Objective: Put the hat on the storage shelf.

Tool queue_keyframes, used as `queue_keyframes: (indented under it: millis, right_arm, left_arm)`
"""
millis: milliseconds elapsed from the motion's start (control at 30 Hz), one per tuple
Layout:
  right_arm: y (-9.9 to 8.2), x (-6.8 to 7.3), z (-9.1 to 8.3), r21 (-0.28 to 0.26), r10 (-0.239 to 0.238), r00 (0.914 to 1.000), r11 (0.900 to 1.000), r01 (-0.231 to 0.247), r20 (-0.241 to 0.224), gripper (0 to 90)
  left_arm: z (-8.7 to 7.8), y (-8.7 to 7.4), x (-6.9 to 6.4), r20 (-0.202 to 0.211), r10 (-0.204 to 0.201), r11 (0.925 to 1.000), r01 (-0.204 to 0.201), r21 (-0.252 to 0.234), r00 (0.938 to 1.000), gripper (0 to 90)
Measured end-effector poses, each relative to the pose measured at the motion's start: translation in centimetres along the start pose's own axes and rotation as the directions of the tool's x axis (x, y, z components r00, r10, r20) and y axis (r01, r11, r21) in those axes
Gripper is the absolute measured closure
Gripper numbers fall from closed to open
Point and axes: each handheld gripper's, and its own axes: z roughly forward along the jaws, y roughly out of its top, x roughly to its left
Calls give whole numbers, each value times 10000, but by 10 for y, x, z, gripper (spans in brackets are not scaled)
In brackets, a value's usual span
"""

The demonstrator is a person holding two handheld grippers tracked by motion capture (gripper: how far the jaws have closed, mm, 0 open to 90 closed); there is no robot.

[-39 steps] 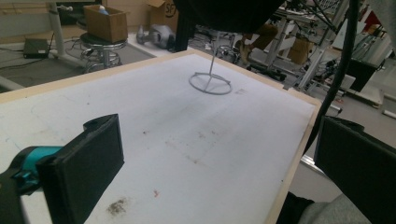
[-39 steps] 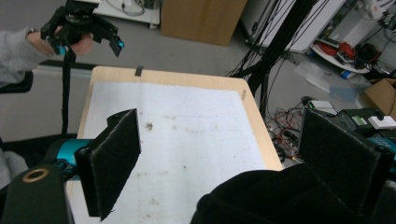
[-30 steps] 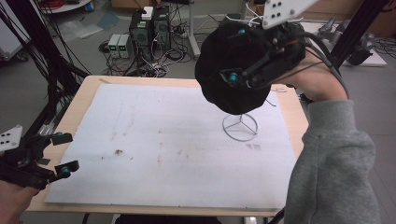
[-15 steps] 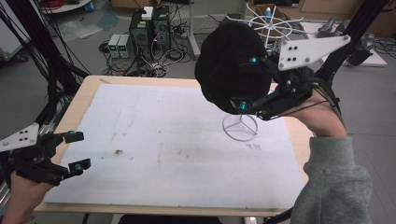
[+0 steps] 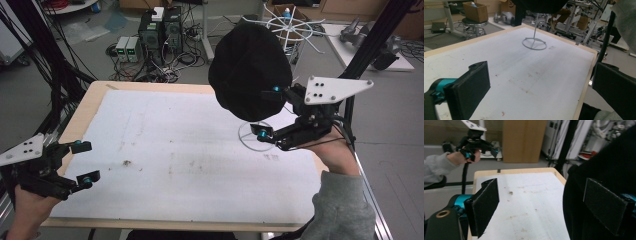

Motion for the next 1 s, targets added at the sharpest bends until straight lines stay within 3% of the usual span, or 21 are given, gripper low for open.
queue_keyframes:
  millis: [467,1000]
  right_arm:
    - [-55,15,-5,-177,671,9914,9977,-655,1121,126]
    - [-94,24,-16,-847,1235,9799,9902,-1112,1568,126]
  left_arm:
    - [-3,1,2,-66,-36,9999,36,-120,10000,18]
    - [-8,2,3,-310,-79,9996,70,-278,9995,18]
